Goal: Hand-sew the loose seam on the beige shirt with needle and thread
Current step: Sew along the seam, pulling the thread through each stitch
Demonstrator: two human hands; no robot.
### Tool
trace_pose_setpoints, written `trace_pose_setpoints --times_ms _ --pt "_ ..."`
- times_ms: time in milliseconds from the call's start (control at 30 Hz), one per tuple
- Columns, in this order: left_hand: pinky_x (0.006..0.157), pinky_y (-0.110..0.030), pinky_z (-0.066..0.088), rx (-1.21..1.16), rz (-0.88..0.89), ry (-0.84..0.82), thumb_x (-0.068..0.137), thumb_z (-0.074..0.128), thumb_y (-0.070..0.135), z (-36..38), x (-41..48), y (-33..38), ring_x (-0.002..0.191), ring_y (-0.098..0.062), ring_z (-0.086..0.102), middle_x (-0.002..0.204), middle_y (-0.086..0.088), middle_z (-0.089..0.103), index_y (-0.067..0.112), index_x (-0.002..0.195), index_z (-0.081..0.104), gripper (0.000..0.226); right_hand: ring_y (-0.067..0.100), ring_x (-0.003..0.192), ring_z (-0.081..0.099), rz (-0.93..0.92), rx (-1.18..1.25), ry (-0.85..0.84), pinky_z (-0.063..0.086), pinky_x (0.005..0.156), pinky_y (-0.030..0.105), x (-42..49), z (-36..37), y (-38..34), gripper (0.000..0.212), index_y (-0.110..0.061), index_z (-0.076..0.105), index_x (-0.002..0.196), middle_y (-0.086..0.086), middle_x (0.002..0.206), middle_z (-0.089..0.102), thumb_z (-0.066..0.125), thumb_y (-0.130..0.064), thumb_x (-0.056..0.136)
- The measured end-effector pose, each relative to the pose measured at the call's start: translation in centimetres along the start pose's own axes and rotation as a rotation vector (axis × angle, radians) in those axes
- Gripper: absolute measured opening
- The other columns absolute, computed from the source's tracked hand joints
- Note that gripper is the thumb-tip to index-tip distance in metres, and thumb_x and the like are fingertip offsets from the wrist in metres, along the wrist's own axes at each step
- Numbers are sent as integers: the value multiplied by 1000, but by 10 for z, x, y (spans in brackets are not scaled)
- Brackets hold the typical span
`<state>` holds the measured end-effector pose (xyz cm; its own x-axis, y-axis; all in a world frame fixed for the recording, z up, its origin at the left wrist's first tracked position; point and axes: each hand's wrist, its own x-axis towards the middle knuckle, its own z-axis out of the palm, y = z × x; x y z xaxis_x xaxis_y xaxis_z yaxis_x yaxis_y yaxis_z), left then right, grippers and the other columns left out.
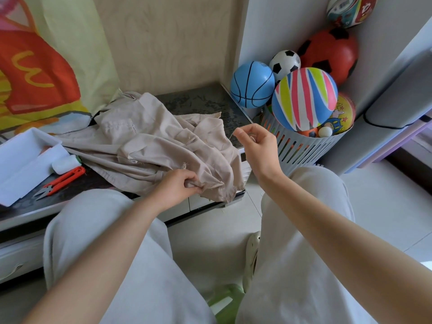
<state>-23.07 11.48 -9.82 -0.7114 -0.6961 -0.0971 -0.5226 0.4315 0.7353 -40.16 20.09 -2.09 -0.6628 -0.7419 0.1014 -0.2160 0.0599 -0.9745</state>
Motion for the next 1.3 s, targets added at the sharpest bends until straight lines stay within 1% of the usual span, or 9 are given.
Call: trace_pose_setpoints --times_ms 167,267,400,567,700,933,1000,1133,1300 --pt "54 -19 30 37 -2 9 78 76 17 -2 0 0 54 -8 35 56 6 39 10 62 53 29 -4 68 54 75 -24 145 41 62 3 9 -9 15 12 -13 66 88 -5 81 63 60 -23 91" --pt "53 -21 28 33 -4 14 78 76 19 -2 -1 -1 53 -10 33 55 6 35 19 55 41 41 5 78 55 222 -246 8 45 71 19 15 -11 30 20 -13 63 104 2 101 65 55 -28 94" --pt "59 -29 36 -82 -41 8 81 74 24 -2 2 -6 56 -14 37 54 7 33 13 61 50 33 3 62 46 129 -449 -257 37 54 12 0 -5 33 39 -11 46 127 -5 74 51 58 -23 92" --pt "59 -29 33 -200 -17 13 83 72 19 -4 3 -5 53 -8 36 51 13 39 11 66 54 26 6 52 33 -75 -579 -539 32 49 13 -18 16 34 26 -10 63 109 -7 61 36 66 -23 86" --pt "57 -26 37 -270 -25 36 86 68 13 -8 0 -2 53 -8 47 62 -1 52 4 82 64 11 4 53 38 -66 -620 -516 32 50 12 -17 24 44 20 -6 69 98 -11 58 41 64 -21 87" --pt "48 -22 35 -212 -65 137 86 68 13 -10 0 -9 38 -4 44 39 11 47 15 74 62 13 3 58 39 -12 -706 -493 36 52 7 -11 14 44 18 -4 68 101 -13 62 40 57 -14 91" --pt "49 -19 36 -176 -38 171 85 69 13 -9 -1 -6 42 -1 45 42 14 49 16 74 61 14 8 68 46 -24 -739 -550 38 62 10 -10 13 45 22 -4 65 110 -11 70 43 54 -14 93" --pt "52 -11 33 -131 22 217 84 70 14 -14 -4 -1 49 4 47 58 13 54 9 79 65 8 31 119 42 -34 -796 -612 32 100 29 -8 19 46 42 -4 47 135 14 121 48 34 0 95" --pt "53 -20 39 -160 8 188 87 65 11 -16 -8 -2 48 -3 46 60 3 53 11 78 62 11 10 77 56 -122 -582 -481 37 65 7 -5 24 36 43 -5 53 131 7 94 65 34 6 95"
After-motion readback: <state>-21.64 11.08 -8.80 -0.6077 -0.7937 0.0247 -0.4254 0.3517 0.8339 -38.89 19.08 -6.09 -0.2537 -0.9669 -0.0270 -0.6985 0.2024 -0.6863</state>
